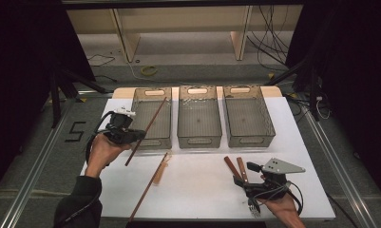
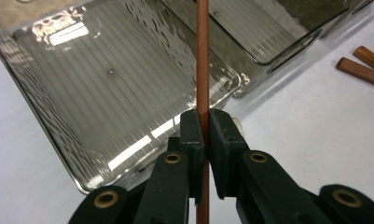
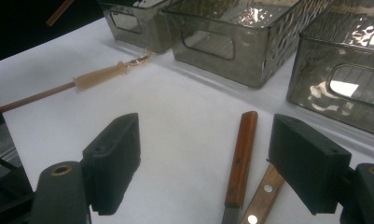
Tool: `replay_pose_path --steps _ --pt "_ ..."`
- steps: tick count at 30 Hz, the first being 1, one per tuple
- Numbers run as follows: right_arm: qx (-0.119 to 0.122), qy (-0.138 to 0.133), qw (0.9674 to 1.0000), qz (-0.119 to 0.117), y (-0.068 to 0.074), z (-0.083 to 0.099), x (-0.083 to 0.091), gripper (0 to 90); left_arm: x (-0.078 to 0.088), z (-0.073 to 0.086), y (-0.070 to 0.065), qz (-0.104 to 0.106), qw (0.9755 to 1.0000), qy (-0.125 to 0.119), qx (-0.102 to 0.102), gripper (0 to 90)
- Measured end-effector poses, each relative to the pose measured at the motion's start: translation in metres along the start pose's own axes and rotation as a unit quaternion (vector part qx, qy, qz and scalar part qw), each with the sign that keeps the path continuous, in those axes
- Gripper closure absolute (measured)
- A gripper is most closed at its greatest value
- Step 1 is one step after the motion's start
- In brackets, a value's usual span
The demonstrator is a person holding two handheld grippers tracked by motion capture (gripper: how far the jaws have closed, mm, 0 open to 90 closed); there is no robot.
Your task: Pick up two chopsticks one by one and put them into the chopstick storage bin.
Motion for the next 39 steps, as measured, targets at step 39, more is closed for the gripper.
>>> replay_pose_path --steps 39 --pt "-0.001 0.002 1.0000 -0.008 -0.001 0.001 -0.002 25.6 -0.025 -0.070 0.041 -0.045 0.9982 -0.037 0.016 83.8"
Point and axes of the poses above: each handheld gripper's, and its own axes: x roughly backward along the jaws, z roughly out of its underside, y roughly to its left, the point moved 5 cm from there along -x, roughly forward along the jaws, and after that the axes turned 9 degrees about x, right-handed, at the moved point
